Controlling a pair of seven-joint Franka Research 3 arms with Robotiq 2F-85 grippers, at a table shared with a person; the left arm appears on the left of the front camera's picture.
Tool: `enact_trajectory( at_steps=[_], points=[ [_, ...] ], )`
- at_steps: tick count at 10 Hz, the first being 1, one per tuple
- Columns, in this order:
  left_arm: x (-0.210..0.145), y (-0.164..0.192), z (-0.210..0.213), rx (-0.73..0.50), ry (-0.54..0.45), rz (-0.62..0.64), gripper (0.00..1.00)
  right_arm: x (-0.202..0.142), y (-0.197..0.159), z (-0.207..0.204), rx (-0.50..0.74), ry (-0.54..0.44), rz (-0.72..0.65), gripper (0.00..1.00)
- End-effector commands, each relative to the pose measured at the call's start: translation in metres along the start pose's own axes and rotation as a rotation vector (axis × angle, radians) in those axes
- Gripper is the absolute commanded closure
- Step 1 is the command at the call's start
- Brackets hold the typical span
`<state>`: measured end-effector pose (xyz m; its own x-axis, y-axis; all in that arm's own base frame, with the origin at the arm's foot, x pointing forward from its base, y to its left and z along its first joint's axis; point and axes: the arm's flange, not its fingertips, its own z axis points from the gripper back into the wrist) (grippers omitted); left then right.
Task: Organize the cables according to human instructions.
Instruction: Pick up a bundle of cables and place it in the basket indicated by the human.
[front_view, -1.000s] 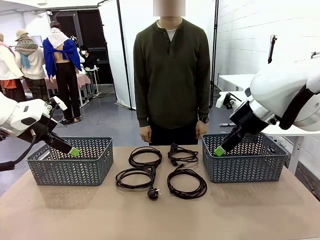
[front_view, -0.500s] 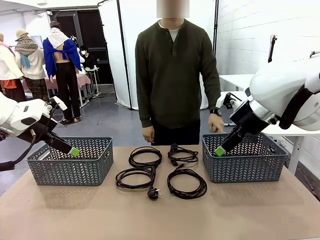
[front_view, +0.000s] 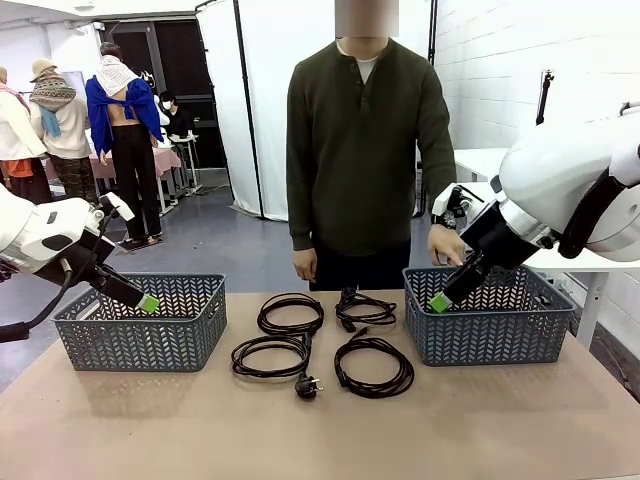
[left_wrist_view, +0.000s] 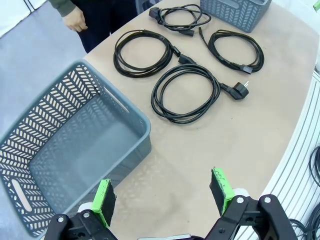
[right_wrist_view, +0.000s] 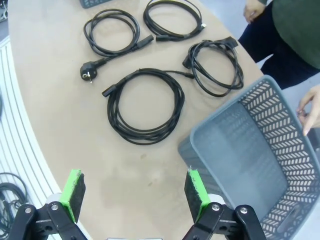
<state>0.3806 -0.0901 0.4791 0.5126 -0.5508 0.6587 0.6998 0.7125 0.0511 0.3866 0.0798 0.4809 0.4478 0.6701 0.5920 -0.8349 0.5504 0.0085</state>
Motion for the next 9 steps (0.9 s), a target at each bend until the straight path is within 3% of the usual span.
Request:
enact_trajectory(
  at_steps=[1,9],
  points=[
    [-0.0004,0.0004,-0.0006,-0.004,-0.001,0.015,0.00,0.0005,-0.0026,-0.0030,0.014,-0.021,0.007,0.00],
    [-0.0004,0.0004,-0.0006,-0.004,-0.001,0.015,0.00,0.0005,-0.0026,-0.0030,0.014,-0.021,0.007,0.00]
  ],
)
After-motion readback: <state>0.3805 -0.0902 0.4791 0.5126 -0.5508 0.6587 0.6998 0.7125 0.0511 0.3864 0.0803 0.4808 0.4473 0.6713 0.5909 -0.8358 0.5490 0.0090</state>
